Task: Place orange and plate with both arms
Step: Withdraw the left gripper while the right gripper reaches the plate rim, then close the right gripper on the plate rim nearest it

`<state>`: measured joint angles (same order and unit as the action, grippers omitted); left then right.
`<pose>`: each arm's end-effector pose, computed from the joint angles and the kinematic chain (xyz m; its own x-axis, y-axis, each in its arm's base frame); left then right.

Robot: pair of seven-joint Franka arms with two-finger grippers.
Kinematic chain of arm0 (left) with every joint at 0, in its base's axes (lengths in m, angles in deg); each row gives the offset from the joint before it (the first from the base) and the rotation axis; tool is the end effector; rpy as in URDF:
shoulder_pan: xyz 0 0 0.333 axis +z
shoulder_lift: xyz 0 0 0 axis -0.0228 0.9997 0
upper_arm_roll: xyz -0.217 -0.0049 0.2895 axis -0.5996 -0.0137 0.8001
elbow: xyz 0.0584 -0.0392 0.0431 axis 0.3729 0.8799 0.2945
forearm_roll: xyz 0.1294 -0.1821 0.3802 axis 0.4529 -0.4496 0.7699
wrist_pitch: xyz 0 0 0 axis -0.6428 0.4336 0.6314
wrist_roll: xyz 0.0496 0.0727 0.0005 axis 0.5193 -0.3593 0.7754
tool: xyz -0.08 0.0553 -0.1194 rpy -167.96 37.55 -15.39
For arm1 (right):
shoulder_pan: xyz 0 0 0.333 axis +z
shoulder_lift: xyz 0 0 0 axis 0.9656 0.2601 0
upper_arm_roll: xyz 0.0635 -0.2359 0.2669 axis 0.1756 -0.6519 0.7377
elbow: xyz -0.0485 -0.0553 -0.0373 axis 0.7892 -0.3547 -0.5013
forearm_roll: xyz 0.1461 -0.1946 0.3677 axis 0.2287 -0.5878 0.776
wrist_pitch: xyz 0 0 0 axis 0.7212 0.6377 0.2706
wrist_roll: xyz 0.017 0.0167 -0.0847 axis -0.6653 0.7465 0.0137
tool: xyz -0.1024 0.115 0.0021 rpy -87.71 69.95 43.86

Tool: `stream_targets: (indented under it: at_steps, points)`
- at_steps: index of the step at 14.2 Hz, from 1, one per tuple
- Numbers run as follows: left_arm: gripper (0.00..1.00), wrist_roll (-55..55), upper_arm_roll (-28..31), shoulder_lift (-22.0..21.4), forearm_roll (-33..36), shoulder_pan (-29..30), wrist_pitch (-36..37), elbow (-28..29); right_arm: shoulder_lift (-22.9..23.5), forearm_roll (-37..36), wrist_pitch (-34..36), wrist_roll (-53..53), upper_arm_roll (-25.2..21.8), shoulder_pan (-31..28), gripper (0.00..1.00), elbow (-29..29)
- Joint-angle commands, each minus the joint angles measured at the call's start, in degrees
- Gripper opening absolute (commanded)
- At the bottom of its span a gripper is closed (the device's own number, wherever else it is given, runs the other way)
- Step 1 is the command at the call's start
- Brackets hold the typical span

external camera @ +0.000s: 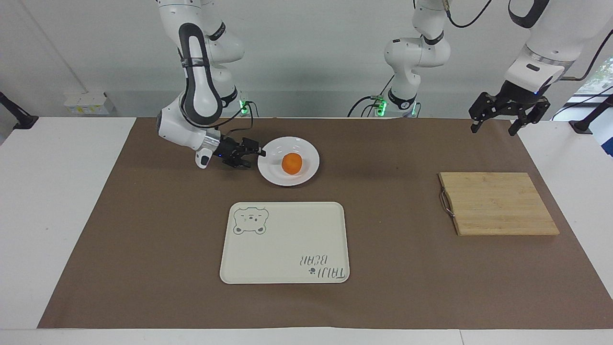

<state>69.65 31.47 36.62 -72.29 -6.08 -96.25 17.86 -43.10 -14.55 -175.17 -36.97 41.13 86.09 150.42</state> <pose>0.6038 -0.0324 0.6499 0.9880 -0.1461 0.0496 -0.1473 -0.9889 0.0201 0.4474 0.1128 0.2427 0.9960 0.0278 -0.0848 -0.0473 -0.6409 -0.7662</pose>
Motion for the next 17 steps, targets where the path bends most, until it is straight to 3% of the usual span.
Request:
stream_targets:
  at_steps: [1, 9, 12, 14, 17]
  points:
    - [1.0, -0.5, -0.6, -0.6, 1.1, 0.7, 2.9, -0.4, -1.4, 5.9, -1.4, -3.5, -0.1, 1.5, 1.0, 3.4]
    - [1.0, -0.5, -0.6, -0.6, 1.1, 0.7, 2.4, -0.4, -2.2, 9.1, -2.5, -3.7, -0.1, 3.5, 1.0, 6.3]
    - [1.0, -0.4, -0.6, -0.5, 1.1, 0.6, 2.4, -0.4, -1.5, 10.2, -2.3, -3.5, -0.1, 3.4, 0.34, 6.3]
    - [1.0, -0.5, -0.6, -0.6, 1.1, 0.7, 2.4, -0.4, -1.4, 10.2, -2.4, -3.0, -0.1, 3.4, 0.02, 6.3]
    - [1.0, -0.5, -0.6, -0.5, 1.1, 0.6, 2.4, -0.4, -1.3, 10.2, -2.4, -1.2, -0.2, 3.4, 0.0, 6.2]
